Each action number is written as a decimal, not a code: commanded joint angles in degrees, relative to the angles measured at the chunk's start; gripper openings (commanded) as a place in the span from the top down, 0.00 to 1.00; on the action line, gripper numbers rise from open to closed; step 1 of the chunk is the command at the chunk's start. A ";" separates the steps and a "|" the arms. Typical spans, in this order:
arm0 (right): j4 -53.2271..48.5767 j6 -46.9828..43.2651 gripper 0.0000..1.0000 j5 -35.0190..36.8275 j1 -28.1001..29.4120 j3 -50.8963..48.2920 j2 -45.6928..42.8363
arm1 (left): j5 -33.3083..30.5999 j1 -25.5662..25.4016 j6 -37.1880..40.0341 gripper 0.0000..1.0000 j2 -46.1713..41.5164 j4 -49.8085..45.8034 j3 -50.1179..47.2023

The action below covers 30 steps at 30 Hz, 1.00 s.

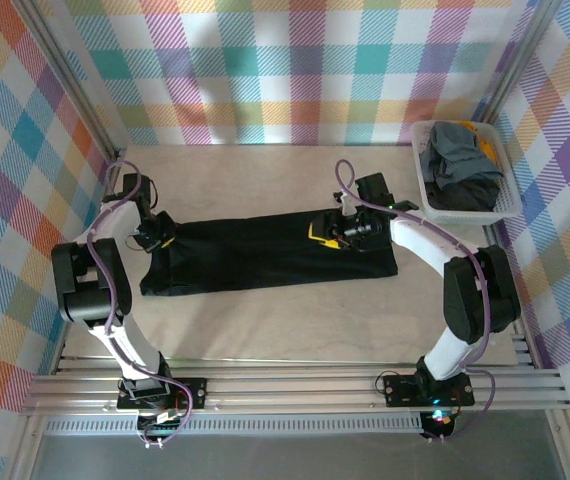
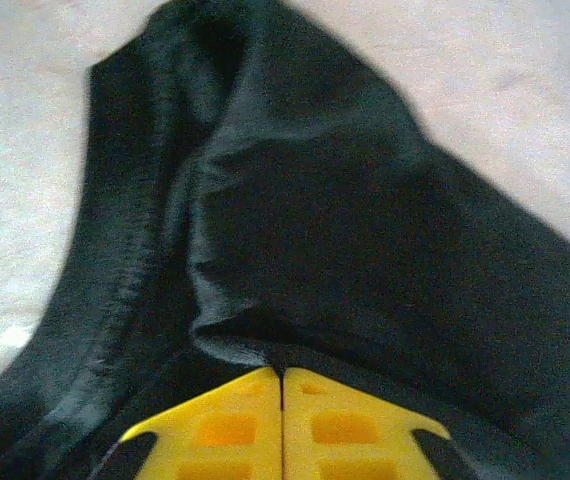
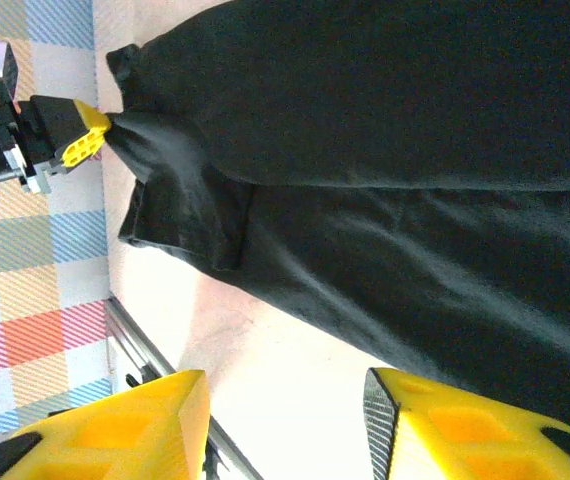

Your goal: Fold and stack the t-shirts

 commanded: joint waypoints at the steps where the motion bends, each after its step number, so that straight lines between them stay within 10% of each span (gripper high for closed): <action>1: -2.59 -1.26 0.55 3.40 -0.59 1.26 -0.90 | -10.10 0.92 1.05 0.84 1.74 -6.05 3.32; 7: -7.12 -2.78 0.60 16.85 -3.85 2.87 -0.76 | -21.21 -0.65 -3.71 0.70 -2.77 -9.76 3.77; 15: -18.42 -9.27 0.71 33.58 -7.70 21.11 18.40 | -3.85 -10.50 -26.77 0.68 -11.40 -5.03 -9.01; 22: -25.55 -11.88 0.72 36.76 -8.02 32.20 30.56 | -1.53 -13.84 -35.67 0.74 4.72 -2.46 -1.98; 30: -24.61 0.68 0.70 38.36 -4.38 9.08 16.29 | -1.10 -15.98 -26.62 0.76 26.69 -9.86 30.14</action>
